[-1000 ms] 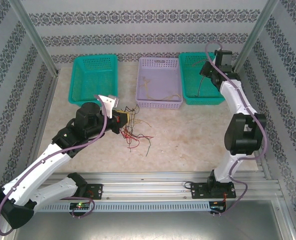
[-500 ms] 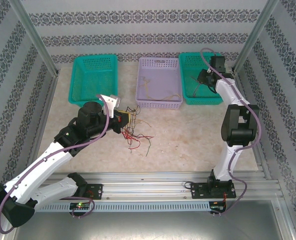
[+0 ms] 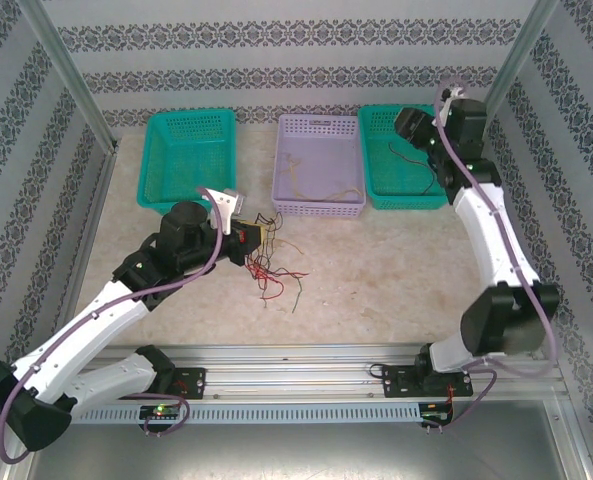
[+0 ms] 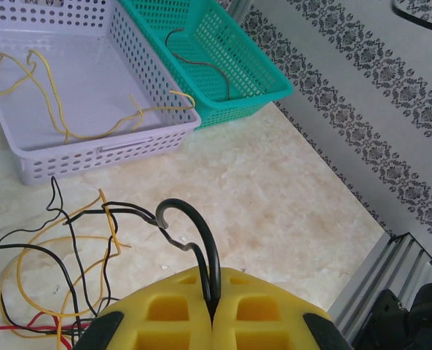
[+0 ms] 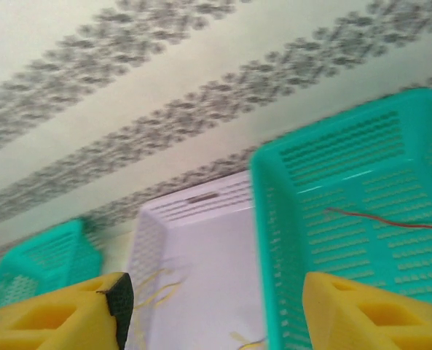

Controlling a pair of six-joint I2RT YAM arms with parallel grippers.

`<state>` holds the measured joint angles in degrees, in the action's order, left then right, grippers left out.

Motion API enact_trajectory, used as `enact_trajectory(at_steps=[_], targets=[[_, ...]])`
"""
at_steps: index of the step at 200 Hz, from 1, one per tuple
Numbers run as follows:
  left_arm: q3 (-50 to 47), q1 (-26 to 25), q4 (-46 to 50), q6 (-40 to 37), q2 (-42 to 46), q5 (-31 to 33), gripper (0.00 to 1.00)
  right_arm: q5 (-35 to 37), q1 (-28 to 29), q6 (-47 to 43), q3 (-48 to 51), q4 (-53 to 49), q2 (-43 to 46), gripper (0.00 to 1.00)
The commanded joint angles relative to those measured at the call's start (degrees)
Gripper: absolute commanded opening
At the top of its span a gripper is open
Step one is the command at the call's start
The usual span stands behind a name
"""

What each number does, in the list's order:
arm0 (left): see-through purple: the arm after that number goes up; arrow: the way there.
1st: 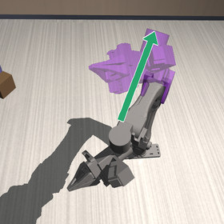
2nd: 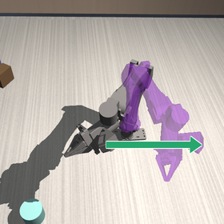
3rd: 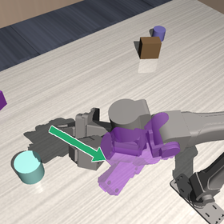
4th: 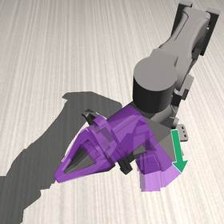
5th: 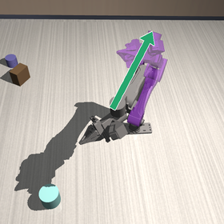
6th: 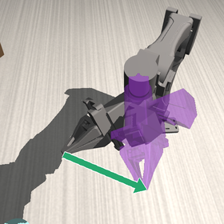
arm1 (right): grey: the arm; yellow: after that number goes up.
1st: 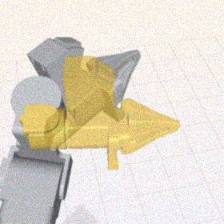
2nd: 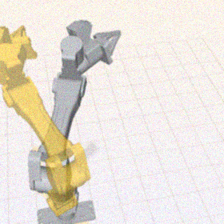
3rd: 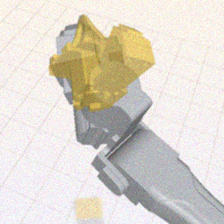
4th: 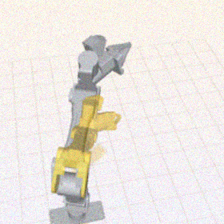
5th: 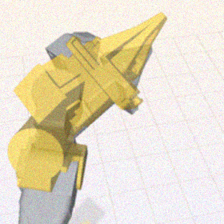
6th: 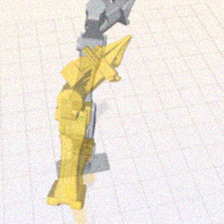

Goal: Untangle the cables

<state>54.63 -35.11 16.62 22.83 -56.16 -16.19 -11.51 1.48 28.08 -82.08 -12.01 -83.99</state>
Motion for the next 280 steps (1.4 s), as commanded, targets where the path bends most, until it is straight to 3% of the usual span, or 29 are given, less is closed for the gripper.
enact_trajectory(at_steps=[1,41,89,124,183,205,236,250,271,280], targets=[[0.72,0.75,-4.17,3.22,-1.08,-0.43,0.0,-6.17,6.3,0.53,8.08,0.89,6.02,0.65],[0.08,0.66,-9.99,8.15,-3.81,-0.3,0.0,-12.54,21.64,-0.79,25.39,7.96,18.6,0.69],[1.41,0.48,-13.41,11.5,-8.59,0.73,0.0,-9.48,37.09,-3.75,41.58,16.17,29.9,0.72],[2.05,0.06,-14.95,12.88,-10.96,1.38,0.0,-7.78,43.0,-5.62,45.15,20.4,25.74,0.73],[2.87,-0.66,-15.71,13.8,-12.04,2.1,0.0,-4.05,47.64,-9.39,39.43,21.88,11.21,0.7],[3.25,-0.74,-15.07,13.58,-11.88,2.03,0.0,-2.08,48.09,-9.79,38.4,22.12,9.04,0.59],[3.14,-0.69,-13.26,12.31,-11.07,2.65,0.0,2.47,48.09,-10.64,39.38,21.51,10.87,0.23],[3.1,-0.66,-12.02,11.36,-10.53,3.2,0.0,4.2,47.79,-11.34,40.43,20.47,13.45,0.12],[3.27,-0.69,-9.76,9.86,-9.68,4.25,0.0,4.8,46.26,-12.17,42.39,18.38,17.84,0.0],[3.47,-0.66,-8.5,9.1,-9.04,4.98,0.0,4.51,45.07,-12.1,43.45,17.96,19.56,0.0]])
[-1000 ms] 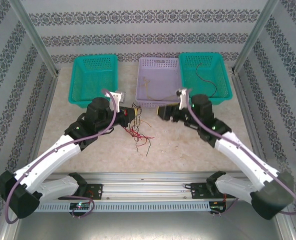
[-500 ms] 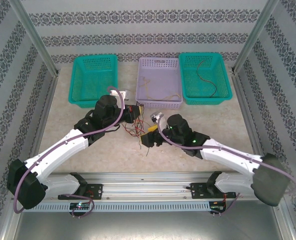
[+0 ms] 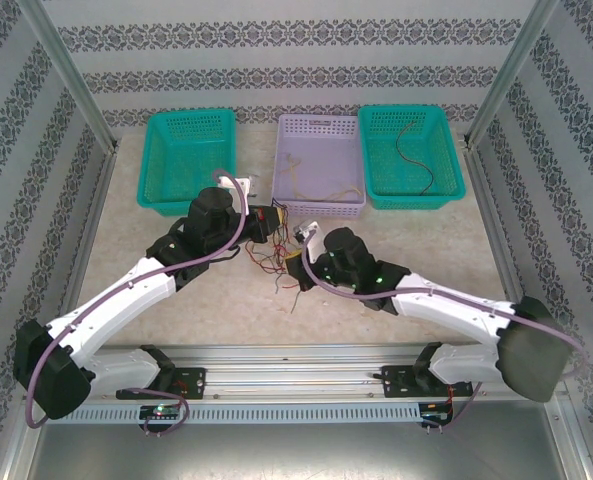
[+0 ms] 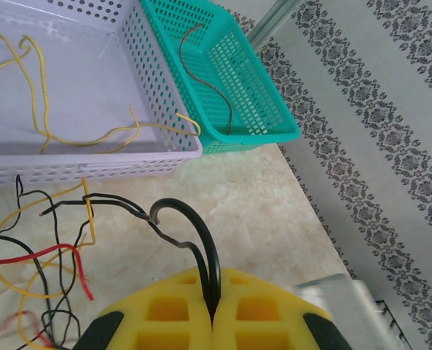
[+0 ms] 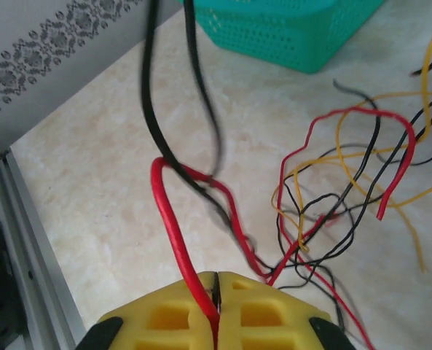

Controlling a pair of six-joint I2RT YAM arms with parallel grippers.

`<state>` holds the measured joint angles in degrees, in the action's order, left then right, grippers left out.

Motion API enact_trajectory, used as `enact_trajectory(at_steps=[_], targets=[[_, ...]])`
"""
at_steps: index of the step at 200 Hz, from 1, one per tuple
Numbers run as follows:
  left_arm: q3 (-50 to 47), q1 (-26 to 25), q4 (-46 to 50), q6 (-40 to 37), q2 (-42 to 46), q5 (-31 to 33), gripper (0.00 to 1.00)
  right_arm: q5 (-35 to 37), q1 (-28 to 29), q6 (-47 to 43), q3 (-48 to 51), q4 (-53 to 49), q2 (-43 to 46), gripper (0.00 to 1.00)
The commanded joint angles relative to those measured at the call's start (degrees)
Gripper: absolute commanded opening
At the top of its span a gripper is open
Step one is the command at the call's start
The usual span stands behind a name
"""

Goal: Untangle the cables

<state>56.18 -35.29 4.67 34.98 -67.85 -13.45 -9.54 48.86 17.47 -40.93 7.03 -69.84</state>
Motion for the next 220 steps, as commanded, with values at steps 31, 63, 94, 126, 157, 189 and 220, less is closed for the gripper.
enact_trajectory(at_steps=[31,63,94,126,157,189,220], targets=[[3.93,-0.51,8.96,-5.65,4.28,5.0,0.0,2.15,-7.05,-0.69,5.02,-4.11,10.83,0.0],[7.4,-0.54,16.47,-9.43,5.22,7.7,0.0,3.43,-16.26,3.5,8.8,-7.03,18.0,0.0],[9.19,-0.48,20.92,-12.31,6.03,9.12,0.0,0.93,-26.63,7.64,10.43,-9.38,23.97,0.0],[10.7,-0.44,24.84,-15.28,7.29,11.61,0.0,4.54,-33.3,9.36,9.3,-15.51,27.09,0.0],[11.22,-0.34,27.33,-17.43,9.66,14.01,0.0,0.98,-43.38,14.25,9.98,-18.05,28.17,0.0],[10.6,-0.29,28.27,-18.53,10.89,14.99,0.0,-0.99,-50.02,16.79,10.74,-19.02,28.37,0.0],[10.77,-0.22,28.68,-19.89,11.58,17.07,0.0,3.63,-52.41,15.88,9.43,-23.49,28.98,0.0]])
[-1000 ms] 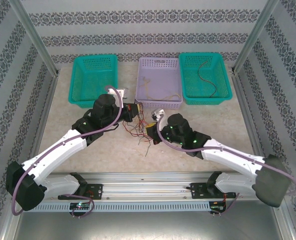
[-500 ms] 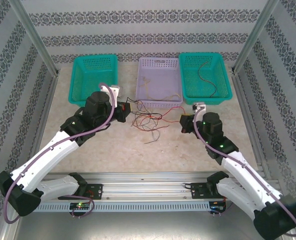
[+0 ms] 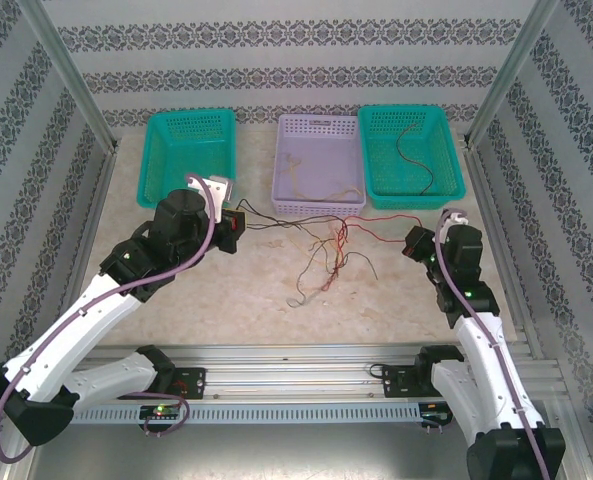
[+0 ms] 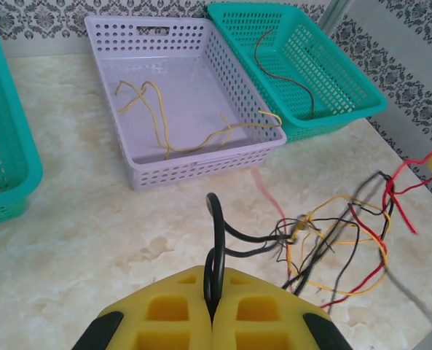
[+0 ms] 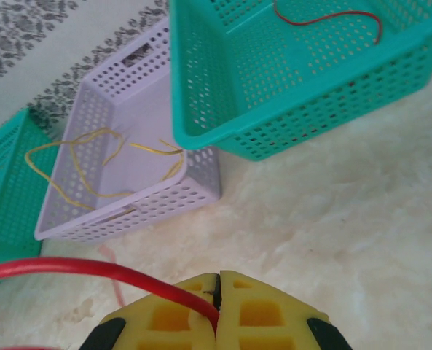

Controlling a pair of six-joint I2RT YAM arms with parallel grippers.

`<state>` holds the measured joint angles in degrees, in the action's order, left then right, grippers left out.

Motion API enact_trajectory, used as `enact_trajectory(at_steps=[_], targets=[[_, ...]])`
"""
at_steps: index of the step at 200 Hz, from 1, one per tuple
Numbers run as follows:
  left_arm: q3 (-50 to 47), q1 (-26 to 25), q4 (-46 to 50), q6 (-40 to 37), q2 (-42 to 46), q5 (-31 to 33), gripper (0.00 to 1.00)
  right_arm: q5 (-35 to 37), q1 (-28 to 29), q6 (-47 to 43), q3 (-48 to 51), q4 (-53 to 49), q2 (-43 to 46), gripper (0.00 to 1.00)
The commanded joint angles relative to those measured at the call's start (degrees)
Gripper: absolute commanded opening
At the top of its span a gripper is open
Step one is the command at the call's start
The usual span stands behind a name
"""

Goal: Untangle the cables

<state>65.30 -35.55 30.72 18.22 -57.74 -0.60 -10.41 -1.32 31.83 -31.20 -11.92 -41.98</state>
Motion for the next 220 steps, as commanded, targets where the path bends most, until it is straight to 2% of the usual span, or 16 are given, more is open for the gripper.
enact_trajectory(at_steps=[1,85,106,136,157,193,220], targets=[[1.66,0.04,2.65,-3.16,1.52,4.39,0.0,4.56,-2.43,1.54,-0.28,-4.57,1.2,0.0],[1.99,0.69,4.1,-6.33,3.98,13.95,0.0,3.41,-14.98,5.87,0.22,-6.61,2.93,0.0],[1.49,0.81,4.27,-6.46,5.58,15.24,0.0,-0.09,-18.61,7.71,1.32,-5.33,3.0,0.0],[-1.11,0.85,1.93,-5.72,6.23,9.52,0.0,-11.89,-19.0,8.8,0.56,-1.23,0.11,0.0],[-2.95,0.83,-1.59,-5.65,6.49,3.47,0.0,-15.8,-18.63,8.81,-1.04,-0.19,0.78,0.0],[-4.0,0.86,-3.77,-4.98,5.14,-3.51,0.0,-12.7,-16.24,8.07,-6.86,-3.92,3.99,0.0],[-4.24,0.83,-4.8,-4.61,4.65,-7.18,0.0,-10.16,-13.68,8.24,-12.35,-4.03,1.33,0.0]])
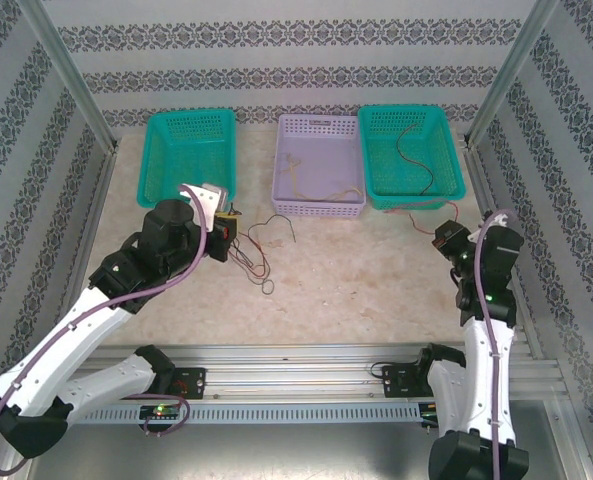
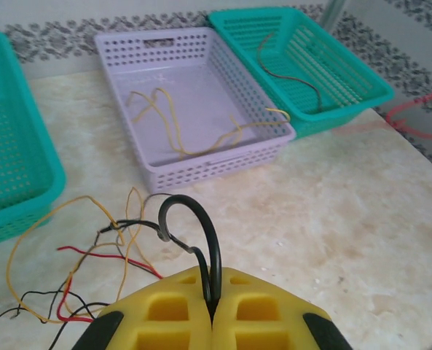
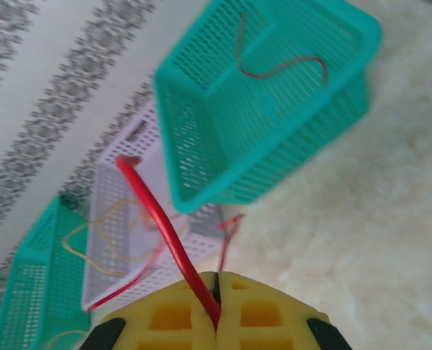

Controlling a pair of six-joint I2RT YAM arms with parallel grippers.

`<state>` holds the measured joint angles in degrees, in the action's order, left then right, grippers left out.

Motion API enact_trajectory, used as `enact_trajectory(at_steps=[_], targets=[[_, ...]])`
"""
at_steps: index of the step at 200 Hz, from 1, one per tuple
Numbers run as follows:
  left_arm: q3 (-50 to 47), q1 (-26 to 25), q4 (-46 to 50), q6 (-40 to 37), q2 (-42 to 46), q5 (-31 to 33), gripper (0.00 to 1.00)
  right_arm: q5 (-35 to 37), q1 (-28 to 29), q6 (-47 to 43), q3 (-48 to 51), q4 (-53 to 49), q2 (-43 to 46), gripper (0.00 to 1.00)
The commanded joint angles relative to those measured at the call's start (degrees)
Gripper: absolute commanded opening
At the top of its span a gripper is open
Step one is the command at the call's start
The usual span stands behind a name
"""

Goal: Untangle the cables

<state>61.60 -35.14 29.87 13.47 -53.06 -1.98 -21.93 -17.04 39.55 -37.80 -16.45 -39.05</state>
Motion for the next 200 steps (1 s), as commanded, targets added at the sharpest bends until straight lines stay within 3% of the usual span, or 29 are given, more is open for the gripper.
enact_trajectory(at_steps=[1,64,114,200], targets=[[-0.57,0.42,-3.99,0.14,0.02,-5.87,0.0,1.36,2.2,0.53,-5.95,0.56,-1.8,0.0],[0.59,0.26,-7.69,2.5,-3.8,-17.48,0.0,6.35,6.35,-2.81,-22.27,2.05,-21.57,0.0],[1.14,0.15,-8.8,3.39,-6.55,-19.56,0.0,10.3,9.14,-4.94,-34.22,2.36,-38.17,0.0],[-0.06,-0.54,-10.87,4.2,-9.56,-22.72,0.0,19.36,12.51,-12.82,-60.0,-6.67,-67.22,0.0]])
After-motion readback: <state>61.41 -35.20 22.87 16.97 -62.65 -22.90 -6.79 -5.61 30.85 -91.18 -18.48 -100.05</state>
